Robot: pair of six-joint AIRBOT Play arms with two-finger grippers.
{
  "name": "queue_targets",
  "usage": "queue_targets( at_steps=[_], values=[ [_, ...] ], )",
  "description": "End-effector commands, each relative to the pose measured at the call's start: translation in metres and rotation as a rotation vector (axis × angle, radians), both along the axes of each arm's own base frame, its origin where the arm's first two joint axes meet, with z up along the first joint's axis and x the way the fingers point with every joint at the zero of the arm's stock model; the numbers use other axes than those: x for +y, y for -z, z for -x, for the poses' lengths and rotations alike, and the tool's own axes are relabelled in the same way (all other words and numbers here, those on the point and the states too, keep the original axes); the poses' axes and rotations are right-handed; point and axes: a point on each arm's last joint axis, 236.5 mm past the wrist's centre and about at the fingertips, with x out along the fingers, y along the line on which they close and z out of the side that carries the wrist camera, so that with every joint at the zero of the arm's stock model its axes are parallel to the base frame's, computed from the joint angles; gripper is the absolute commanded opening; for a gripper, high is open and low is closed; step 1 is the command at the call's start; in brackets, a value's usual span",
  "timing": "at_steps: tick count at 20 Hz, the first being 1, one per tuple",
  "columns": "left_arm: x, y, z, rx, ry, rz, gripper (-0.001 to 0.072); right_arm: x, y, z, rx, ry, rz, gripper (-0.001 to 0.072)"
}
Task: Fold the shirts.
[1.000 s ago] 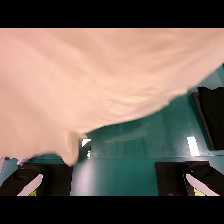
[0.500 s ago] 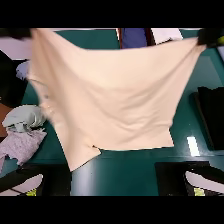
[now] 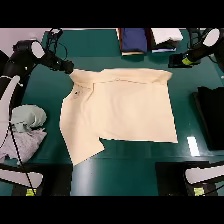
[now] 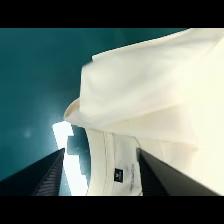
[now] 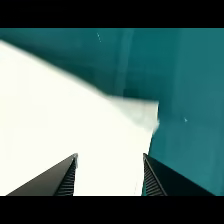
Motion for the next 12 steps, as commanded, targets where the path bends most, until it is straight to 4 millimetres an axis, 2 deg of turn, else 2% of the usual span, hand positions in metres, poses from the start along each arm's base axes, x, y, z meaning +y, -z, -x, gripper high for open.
queue_targets(
  at_steps=[1, 3, 5, 7, 10, 12],
  values=[
    [0.024, -0.004, 0.017, 0.080, -0.053, -0.002, 0.0539, -0.010, -0.003, 0.000, 0.017, 0.017, -0.009, 0.0475],
    [0.053, -0.012, 0.049, 0.170, -0.110, -0.004, 0.0539, -0.022, -0.015, 0.021, 0.033, 0.031, -0.004, 0.0472],
    [0.075, -0.008, 0.086, 0.232, -0.157, -0.003, 0.0539, -0.030, -0.013, 0.054, 0.072, 0.049, -0.005, 0.0471],
    [0.081, 0.012, 0.131, 0.298, -0.176, -0.004, 0.0539, -0.034, 0.000, 0.092, 0.122, 0.061, -0.008, 0.0472],
    [0.077, 0.055, 0.200, 0.423, -0.215, 0.015, 0.0539, -0.028, 0.028, 0.147, 0.205, 0.063, -0.014, 0.0472],
    [0.077, 0.082, 0.234, 0.476, -0.231, 0.018, 0.0539, -0.025, 0.043, 0.171, 0.228, 0.065, -0.019, 0.0472]
  ],
)
